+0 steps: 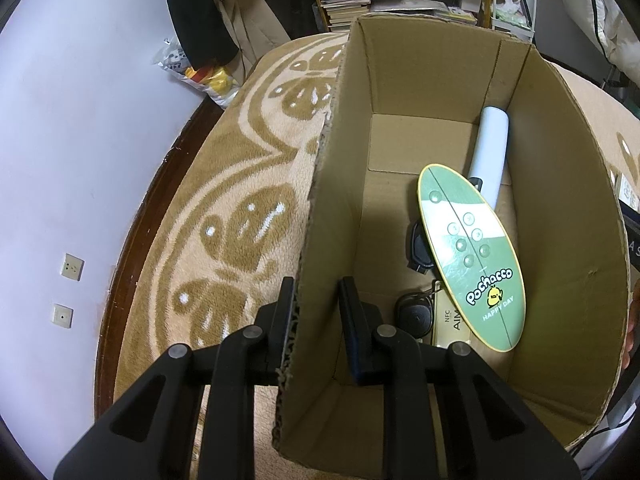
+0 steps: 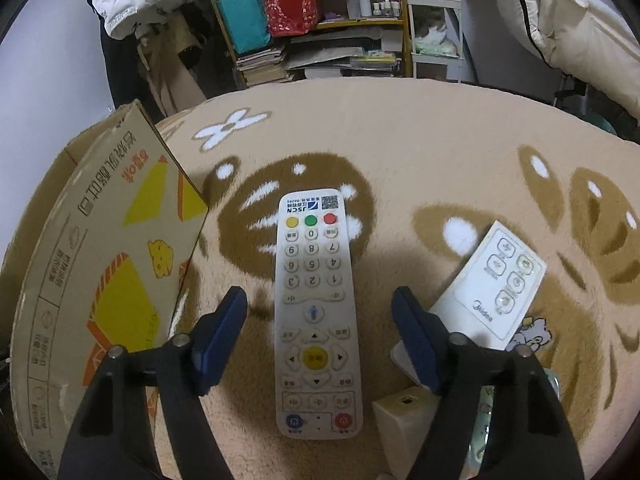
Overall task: Organize rigid objects
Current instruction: 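Grasp the white TV remote with the right tool, then carry the white TV remote into the box and release it with the right tool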
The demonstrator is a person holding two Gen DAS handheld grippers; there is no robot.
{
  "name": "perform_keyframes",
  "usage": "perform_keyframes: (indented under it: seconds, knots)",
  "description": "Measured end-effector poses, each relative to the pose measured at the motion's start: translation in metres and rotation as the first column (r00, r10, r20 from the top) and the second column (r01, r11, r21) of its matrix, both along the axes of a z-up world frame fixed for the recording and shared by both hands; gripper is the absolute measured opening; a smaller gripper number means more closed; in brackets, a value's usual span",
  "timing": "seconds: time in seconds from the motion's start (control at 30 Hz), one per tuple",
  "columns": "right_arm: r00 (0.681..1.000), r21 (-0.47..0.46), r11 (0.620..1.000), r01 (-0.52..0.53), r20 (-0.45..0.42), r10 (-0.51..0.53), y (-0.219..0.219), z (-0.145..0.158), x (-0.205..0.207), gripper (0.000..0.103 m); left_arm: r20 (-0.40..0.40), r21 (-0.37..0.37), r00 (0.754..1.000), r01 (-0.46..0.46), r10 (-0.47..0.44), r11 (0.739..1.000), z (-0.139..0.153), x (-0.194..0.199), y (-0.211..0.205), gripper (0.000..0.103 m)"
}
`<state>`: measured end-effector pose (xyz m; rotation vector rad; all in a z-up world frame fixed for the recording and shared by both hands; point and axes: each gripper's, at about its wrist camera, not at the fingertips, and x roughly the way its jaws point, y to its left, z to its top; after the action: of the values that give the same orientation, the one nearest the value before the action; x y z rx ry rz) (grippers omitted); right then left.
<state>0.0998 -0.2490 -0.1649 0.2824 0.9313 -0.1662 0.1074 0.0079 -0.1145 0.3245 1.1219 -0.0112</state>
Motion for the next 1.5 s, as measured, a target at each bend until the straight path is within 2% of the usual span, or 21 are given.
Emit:
perform_keyframes:
  seconds: [0.13, 0.27, 0.47, 0.5, 0.53, 0.57, 0.73, 1.2, 1.33, 1.5]
  knots:
    - [1.0, 0.052, 0.998, -0.022, -0.013, 0.023, 0.004, -0.006, 0.005, 0.073, 0.0, 0.005, 1.0, 0.002, -0.002, 1.0, 0.0, 0.0, -0.001, 0.022]
    - [1.0, 0.023, 1.0, -0.016, -0.021, 0.017, 0.009, -0.008, 0.007, 0.064, 0.0, 0.008, 1.0, 0.005, -0.005, 1.0, 0.001, 0.0, -0.001, 0.022]
    - [0.999, -0.012, 0.999, -0.034, -0.034, 0.033, 0.016, -0.009, 0.009, 0.063, 0.0, 0.011, 1.0, 0.007, -0.007, 1.0, 0.001, 0.0, -0.002, 0.022]
    - [0.999, -0.017, 0.999, -0.032, -0.035, 0.032, 0.017, -0.009, 0.009, 0.061, 0.0, 0.01, 1.0, 0.006, -0.006, 1.0, 0.001, -0.001, -0.002, 0.022]
    - [0.999, -0.025, 0.999, -0.028, -0.034, 0.027, 0.016, -0.009, 0.009, 0.049, 0.001, 0.011, 1.0, 0.007, -0.007, 1.0, 0.001, -0.001, -0.002, 0.022]
    - [0.999, -0.037, 0.999, -0.022, -0.037, 0.02, 0.015, -0.009, 0.009, 0.044, 0.001, 0.011, 1.0, 0.008, -0.008, 1.0, 0.001, -0.001, -0.002, 0.022]
    - [1.0, 0.032, 0.999, -0.001, -0.022, 0.002, 0.006, -0.006, 0.004, 0.044, 0.001, 0.011, 1.0, 0.006, -0.006, 1.0, 0.001, 0.0, -0.002, 0.022]
    - [0.996, 0.113, 0.992, 0.064, 0.052, -0.07, 0.004, 0.025, -0.013, 0.043, -0.004, 0.003, 1.0, 0.002, -0.002, 1.0, 0.001, 0.001, 0.0, 0.022]
    - [0.993, 0.147, 0.988, 0.053, 0.101, -0.068, 0.006, 0.041, -0.018, 0.043, -0.005, 0.003, 1.0, 0.002, -0.002, 1.0, 0.001, 0.001, 0.0, 0.022]
    - [0.982, 0.134, 0.991, 0.003, 0.185, -0.028, 0.021, 0.071, -0.026, 0.043, -0.005, 0.0, 1.0, 0.001, -0.001, 1.0, 0.0, 0.001, 0.0, 0.022]
